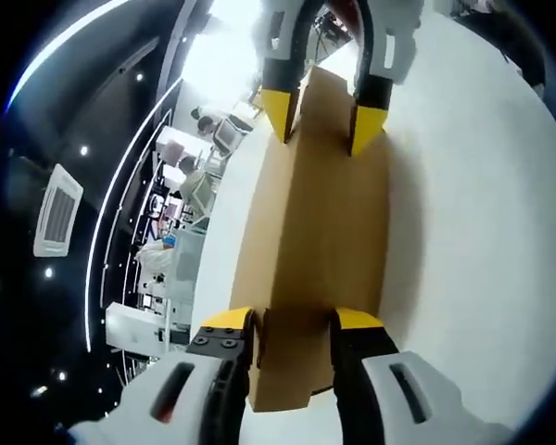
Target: Operate the shoe box by opening the lid, removing the specified soft item, and placing it in the target area until the item is outside and the box remains undamaged.
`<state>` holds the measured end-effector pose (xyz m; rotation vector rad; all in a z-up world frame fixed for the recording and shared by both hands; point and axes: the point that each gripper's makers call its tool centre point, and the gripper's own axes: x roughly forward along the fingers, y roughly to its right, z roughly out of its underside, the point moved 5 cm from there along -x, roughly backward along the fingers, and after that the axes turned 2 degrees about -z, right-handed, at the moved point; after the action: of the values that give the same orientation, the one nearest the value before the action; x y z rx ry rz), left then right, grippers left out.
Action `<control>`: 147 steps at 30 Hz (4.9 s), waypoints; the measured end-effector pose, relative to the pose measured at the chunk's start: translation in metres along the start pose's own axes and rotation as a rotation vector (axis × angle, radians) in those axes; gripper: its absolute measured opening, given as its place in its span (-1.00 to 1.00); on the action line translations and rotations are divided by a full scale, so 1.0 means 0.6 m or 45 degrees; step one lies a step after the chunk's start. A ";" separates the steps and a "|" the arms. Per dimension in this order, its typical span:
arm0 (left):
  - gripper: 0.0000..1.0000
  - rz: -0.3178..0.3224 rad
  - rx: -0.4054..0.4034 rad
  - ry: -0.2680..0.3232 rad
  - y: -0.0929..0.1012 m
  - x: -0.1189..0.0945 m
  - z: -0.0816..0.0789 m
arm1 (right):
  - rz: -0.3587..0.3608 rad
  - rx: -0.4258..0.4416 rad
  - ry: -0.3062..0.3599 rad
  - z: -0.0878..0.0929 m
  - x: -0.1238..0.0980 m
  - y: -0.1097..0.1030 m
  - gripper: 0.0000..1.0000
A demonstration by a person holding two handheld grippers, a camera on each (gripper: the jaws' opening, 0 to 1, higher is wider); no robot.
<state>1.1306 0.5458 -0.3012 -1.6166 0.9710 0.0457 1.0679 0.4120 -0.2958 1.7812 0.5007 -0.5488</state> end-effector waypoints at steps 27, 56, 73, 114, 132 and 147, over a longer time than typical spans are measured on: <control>-0.31 -0.051 -0.007 0.037 -0.042 0.000 -0.016 | 0.054 0.025 0.014 -0.004 0.004 0.037 -0.37; -0.33 -0.005 0.057 0.083 -0.054 0.008 -0.006 | 0.027 0.031 0.014 -0.007 0.004 0.055 -0.36; -0.34 -0.002 0.040 0.061 -0.059 -0.001 -0.016 | -0.053 0.042 -0.001 -0.005 -0.004 0.063 -0.36; -0.35 0.090 0.062 0.092 -0.106 -0.003 -0.025 | -0.191 0.098 0.011 -0.008 -0.011 0.112 -0.37; -0.35 0.195 0.023 0.082 -0.134 -0.001 -0.030 | -0.307 0.156 0.013 -0.008 -0.012 0.142 -0.37; -0.34 0.274 -0.011 0.078 -0.157 -0.003 -0.034 | -0.372 0.234 0.001 -0.009 -0.012 0.162 -0.36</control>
<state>1.1766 0.5262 -0.2189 -1.5228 1.1908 0.1482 1.1201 0.3916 -0.2161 1.8942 0.7374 -0.8186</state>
